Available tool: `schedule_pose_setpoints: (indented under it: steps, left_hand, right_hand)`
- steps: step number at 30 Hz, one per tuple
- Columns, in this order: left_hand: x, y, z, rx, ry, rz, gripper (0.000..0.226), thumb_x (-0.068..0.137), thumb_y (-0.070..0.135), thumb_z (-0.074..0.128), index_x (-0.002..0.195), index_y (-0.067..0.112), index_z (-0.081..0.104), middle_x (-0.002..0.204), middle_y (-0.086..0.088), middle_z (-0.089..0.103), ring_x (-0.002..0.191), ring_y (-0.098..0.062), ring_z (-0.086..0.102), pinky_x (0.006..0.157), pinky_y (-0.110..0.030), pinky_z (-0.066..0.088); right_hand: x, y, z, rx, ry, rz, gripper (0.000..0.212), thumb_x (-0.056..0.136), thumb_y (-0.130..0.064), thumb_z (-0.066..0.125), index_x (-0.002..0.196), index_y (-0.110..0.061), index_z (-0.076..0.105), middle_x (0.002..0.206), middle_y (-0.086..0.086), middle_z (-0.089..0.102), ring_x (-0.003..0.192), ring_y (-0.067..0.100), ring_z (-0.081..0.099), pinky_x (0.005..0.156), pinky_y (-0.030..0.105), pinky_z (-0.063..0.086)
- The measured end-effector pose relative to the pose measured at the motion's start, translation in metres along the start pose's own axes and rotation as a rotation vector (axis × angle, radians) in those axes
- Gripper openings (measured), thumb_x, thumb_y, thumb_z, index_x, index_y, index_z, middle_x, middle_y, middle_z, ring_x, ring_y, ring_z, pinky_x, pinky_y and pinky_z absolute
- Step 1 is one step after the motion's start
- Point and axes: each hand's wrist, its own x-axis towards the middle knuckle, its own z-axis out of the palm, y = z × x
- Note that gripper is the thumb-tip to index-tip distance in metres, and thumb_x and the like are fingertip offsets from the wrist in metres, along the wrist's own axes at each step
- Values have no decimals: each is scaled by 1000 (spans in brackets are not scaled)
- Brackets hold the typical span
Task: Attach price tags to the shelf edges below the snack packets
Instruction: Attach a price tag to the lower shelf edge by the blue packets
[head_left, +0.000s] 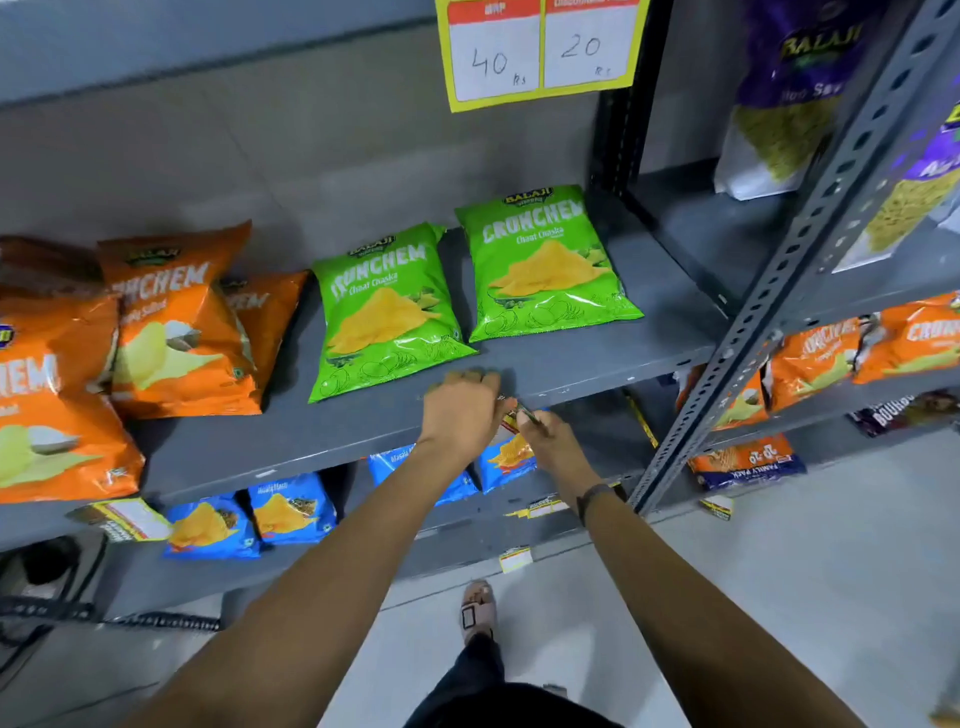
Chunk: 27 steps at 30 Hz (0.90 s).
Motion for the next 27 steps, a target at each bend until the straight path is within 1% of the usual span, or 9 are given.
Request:
schedule_pose_setpoints:
  steps: [2, 4, 7, 9, 10, 13, 18, 22, 27]
  left_hand:
    - [6, 0, -1, 4, -27, 44, 32, 99, 37, 41, 112, 13, 58, 117, -10, 63, 112, -32, 57, 81, -38, 51]
    - [11, -1, -2, -10, -54, 73, 30, 100, 35, 38, 113, 18, 59, 117, -9, 65, 111, -31, 59, 80, -36, 51]
    - [17, -4, -4, -51, -108, 69, 31, 100, 34, 36, 114, 21, 61, 118, -8, 66, 112, -30, 59, 82, -37, 51]
    - [17, -4, -5, -64, -130, 66, 32, 101, 35, 36, 113, 20, 61, 117, -9, 66, 112, -30, 59, 81, -38, 50]
    - [16, -5, -5, -73, -126, 63, 32, 100, 35, 36, 112, 19, 62, 115, -10, 67, 111, -30, 60, 81, -37, 50]
    - [6, -8, -1, -66, -88, 71, 32, 100, 36, 39, 104, 17, 64, 107, -10, 69, 104, -31, 62, 72, -34, 49]
    - [-14, -11, 15, 122, -141, 46, 27, 97, 34, 46, 97, 17, 67, 101, -7, 71, 95, -29, 66, 62, -26, 34]
    - [-18, -5, 17, 202, -153, -57, 18, 94, 16, 51, 95, 12, 69, 99, -8, 73, 91, -28, 69, 62, -25, 34]
    - [-18, 2, 16, 195, -155, -125, 21, 86, 0, 54, 96, 11, 69, 101, -8, 74, 94, -29, 70, 70, -28, 48]
  right_hand:
    - [4, -3, -3, -28, -28, 1, 38, 95, -17, 50, 58, -14, 41, 63, 9, 44, 58, 15, 37, 60, 29, 32]
    - [2, -7, -8, 62, -86, 25, 27, 95, -18, 51, 70, -8, 48, 73, 15, 47, 67, 20, 42, 65, 31, 37]
    - [-1, -13, -20, 141, -211, 115, 21, 98, -16, 45, 83, -4, 53, 77, 13, 52, 65, 18, 49, 53, 19, 47]
    - [0, -16, -27, 52, -224, 70, 24, 97, -18, 48, 83, -2, 60, 80, 15, 58, 71, 21, 54, 56, 22, 46]
    - [1, -17, -30, -30, -197, 11, 26, 95, -20, 52, 74, -8, 62, 77, 14, 60, 72, 21, 54, 59, 25, 44]
    - [-1, -18, -40, -331, -57, -184, 39, 88, -24, 62, 52, -27, 48, 54, -6, 52, 54, 11, 48, 53, 17, 38]
    - [-8, -12, -42, -859, 172, -516, 23, 74, -37, 73, 68, -14, 69, 71, 7, 68, 74, 29, 62, 70, 36, 44]
    - [-9, -15, -34, -1187, 283, -577, 31, 60, -47, 67, 52, -18, 65, 55, 0, 63, 61, 23, 63, 69, 32, 28]
    - [-3, -22, -31, -1255, 347, -611, 33, 59, -45, 78, 53, -17, 61, 55, 0, 61, 60, 25, 61, 72, 35, 28]
